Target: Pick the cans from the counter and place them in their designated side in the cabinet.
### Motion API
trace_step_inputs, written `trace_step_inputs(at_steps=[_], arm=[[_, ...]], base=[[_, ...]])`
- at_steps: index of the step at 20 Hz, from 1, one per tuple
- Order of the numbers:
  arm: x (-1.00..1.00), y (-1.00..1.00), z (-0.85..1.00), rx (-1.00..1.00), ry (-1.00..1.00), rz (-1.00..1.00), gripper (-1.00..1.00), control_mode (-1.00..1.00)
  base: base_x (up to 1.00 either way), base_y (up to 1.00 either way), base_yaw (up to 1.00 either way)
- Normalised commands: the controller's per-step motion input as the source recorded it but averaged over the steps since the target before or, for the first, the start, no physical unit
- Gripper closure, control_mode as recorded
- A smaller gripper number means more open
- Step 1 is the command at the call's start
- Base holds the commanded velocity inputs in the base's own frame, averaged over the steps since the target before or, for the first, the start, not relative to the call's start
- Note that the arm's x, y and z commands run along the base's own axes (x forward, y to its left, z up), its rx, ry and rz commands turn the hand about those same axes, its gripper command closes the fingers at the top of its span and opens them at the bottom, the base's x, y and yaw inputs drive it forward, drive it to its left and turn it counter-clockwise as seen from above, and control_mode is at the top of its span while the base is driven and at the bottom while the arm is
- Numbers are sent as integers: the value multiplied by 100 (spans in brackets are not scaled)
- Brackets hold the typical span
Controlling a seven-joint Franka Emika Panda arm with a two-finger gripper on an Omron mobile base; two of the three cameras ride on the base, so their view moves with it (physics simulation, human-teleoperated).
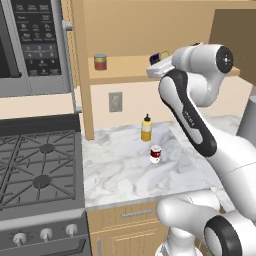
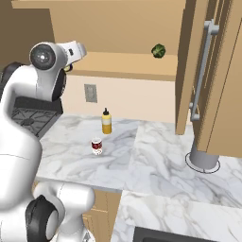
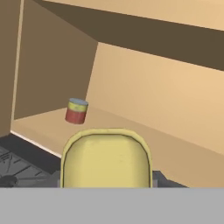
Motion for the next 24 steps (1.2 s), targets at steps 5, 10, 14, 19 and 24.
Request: trace_step_inputs(at_steps=[5,10,14,19,24], arm=[[17,9,0,0,0,0,100,-100],[19,9,0,0,0,0,100,-100],[21,9,0,0,1,0,100,-100],[23,8,-2,0,5,0,100,-100],[24,6,-3,0,8,0,100,-100]], base=[[0,0,0],[0,0,0],[0,0,0],[0,0,0],[0,0,0]])
